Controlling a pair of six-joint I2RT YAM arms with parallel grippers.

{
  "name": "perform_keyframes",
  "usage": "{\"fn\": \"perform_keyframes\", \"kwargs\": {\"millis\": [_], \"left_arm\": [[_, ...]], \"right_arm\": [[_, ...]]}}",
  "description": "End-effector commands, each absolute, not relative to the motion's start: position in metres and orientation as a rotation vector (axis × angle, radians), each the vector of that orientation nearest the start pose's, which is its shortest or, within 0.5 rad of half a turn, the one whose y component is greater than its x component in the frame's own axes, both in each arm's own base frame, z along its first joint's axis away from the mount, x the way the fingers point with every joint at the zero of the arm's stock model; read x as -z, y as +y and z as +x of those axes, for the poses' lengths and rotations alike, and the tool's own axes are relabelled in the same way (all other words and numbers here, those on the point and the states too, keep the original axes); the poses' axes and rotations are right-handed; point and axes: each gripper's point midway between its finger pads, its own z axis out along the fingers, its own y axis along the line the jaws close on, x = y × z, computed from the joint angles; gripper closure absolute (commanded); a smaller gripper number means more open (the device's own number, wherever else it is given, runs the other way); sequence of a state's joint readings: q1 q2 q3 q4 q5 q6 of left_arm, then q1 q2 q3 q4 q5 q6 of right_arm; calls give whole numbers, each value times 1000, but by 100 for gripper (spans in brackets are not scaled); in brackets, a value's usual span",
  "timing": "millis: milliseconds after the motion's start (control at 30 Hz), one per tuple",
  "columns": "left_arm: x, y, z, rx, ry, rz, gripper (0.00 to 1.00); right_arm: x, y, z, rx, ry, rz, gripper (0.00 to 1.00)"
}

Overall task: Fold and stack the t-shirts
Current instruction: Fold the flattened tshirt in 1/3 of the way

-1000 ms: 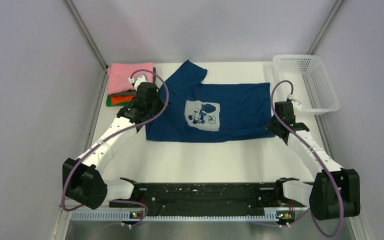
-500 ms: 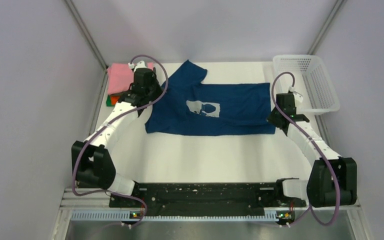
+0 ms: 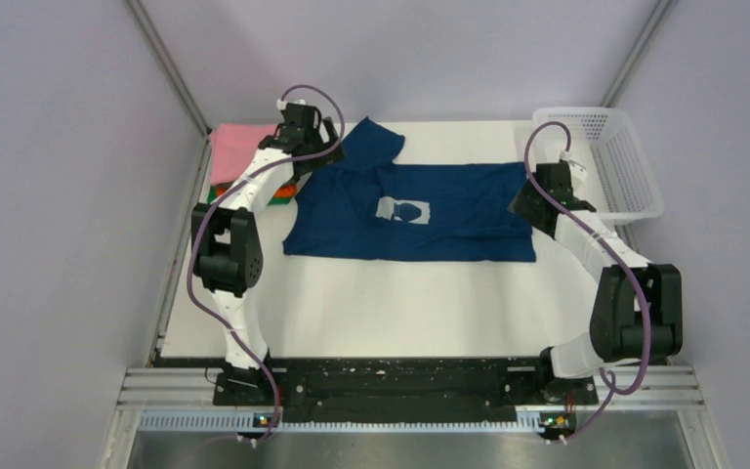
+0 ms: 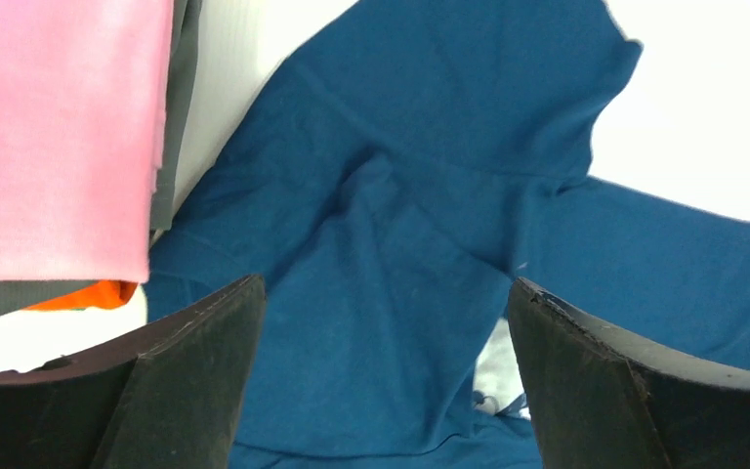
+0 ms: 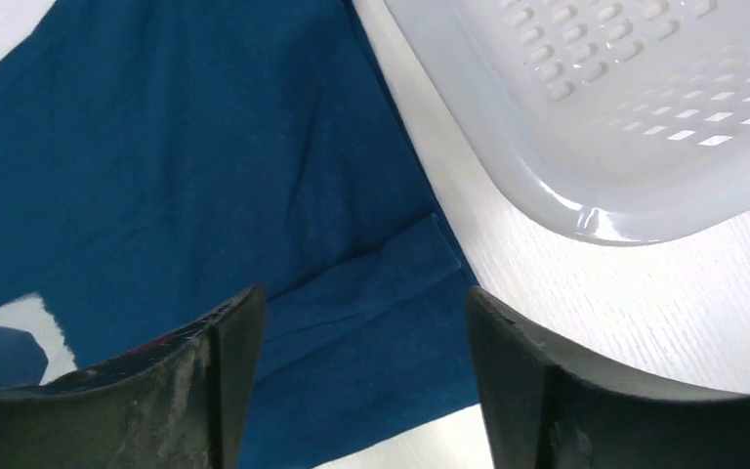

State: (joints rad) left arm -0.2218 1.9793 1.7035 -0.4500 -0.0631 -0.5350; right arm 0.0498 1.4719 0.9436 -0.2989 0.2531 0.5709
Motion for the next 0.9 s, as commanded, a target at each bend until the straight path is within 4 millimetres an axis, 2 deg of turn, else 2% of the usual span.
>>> {"fn": "perform_keyframes", "kwargs": {"millis": [0,67,100,200,300,333,433,567,867], "left_arm": [[-186,-132,506,360,2295,-350,1],[-185,-139,493,419,2304,-340,1],[-181,-141,485,435,2312,-338,1],[-168,-147,466,465,2309,-335,1],[-138,-149,448,487,2361,-360,1],[-123,-148,441,481,2391,-380,1],[-98,-148,433,475,2447,-409,1],[-77,-147,427,462,2484,-429,1],[-66,-138,427,392,2488,-433,1]], "right_arm": [[-129,11,388,-97,2197,646,18],[-132,24,383,-134,2197,616,3],[-132,31,379,-159,2198,603,2],[-126,61,369,-235,2193,533,1],[-105,85,359,-287,2250,486,1],[-96,90,356,-298,2277,485,1],[-75,100,355,-311,2334,458,1],[-68,103,373,-292,2320,449,1],[-59,91,434,-106,2286,436,1]]}}
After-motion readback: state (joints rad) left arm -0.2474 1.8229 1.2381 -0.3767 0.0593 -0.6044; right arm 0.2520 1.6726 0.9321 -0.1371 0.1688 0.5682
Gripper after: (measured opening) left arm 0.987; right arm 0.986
